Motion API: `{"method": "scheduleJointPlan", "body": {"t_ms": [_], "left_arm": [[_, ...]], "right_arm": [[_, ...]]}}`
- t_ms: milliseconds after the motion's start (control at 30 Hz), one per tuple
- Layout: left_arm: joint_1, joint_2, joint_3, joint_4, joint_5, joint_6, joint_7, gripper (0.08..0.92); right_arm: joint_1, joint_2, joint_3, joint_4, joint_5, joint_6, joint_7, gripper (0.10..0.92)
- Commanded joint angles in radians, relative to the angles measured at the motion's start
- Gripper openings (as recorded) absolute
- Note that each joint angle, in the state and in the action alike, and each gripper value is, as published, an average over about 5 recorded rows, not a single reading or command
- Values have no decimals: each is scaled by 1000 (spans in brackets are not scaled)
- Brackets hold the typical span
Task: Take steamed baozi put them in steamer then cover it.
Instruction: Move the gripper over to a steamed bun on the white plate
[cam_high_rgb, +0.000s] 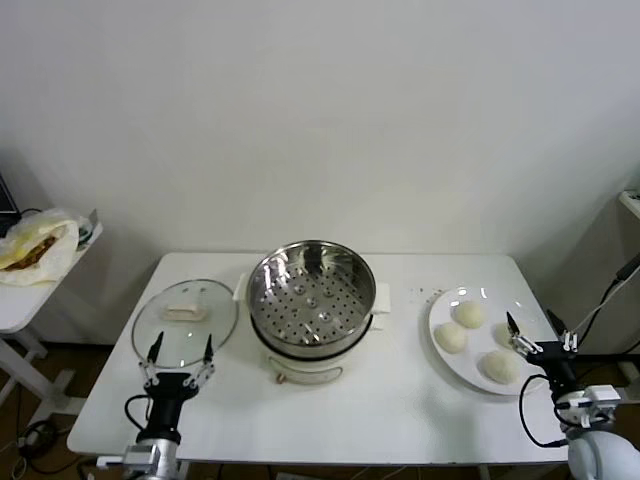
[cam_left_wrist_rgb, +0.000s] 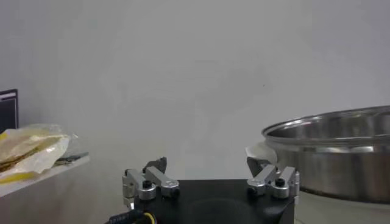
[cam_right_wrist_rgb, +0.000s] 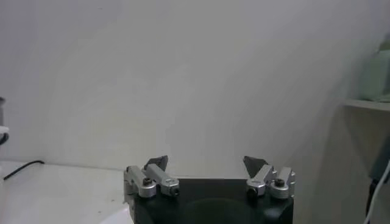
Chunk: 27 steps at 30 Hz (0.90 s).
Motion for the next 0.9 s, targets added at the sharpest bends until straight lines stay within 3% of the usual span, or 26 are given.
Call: {"method": "scheduleJointPlan", "body": {"t_ms": [33,133,333,467,667,900], "left_arm": [[1,5,3,-3,6,-14,-6,823],[2,11,8,-7,7,-9,-10,823],[11,20,23,-4,8,-6,-24,823],[16,23,25,-4,8,-10,-28,823],[15,29,22,-2,8,-7,-34,823],[5,27,17,-3,4,24,-77,823]], "right_arm": [[18,-47,1,1,-52,-41,-23,823],[60,-165,-34,-20,-124,-121,-98,823],[171,-548,-236,-94,-162,-274,-313,823],[385,-703,-473,-204,-214,-274,-501,823],[891,-736,-974,-407,-341,-213,-754,823],[1394,-661,-1565,-589,-394,-134,-893,823]]}}
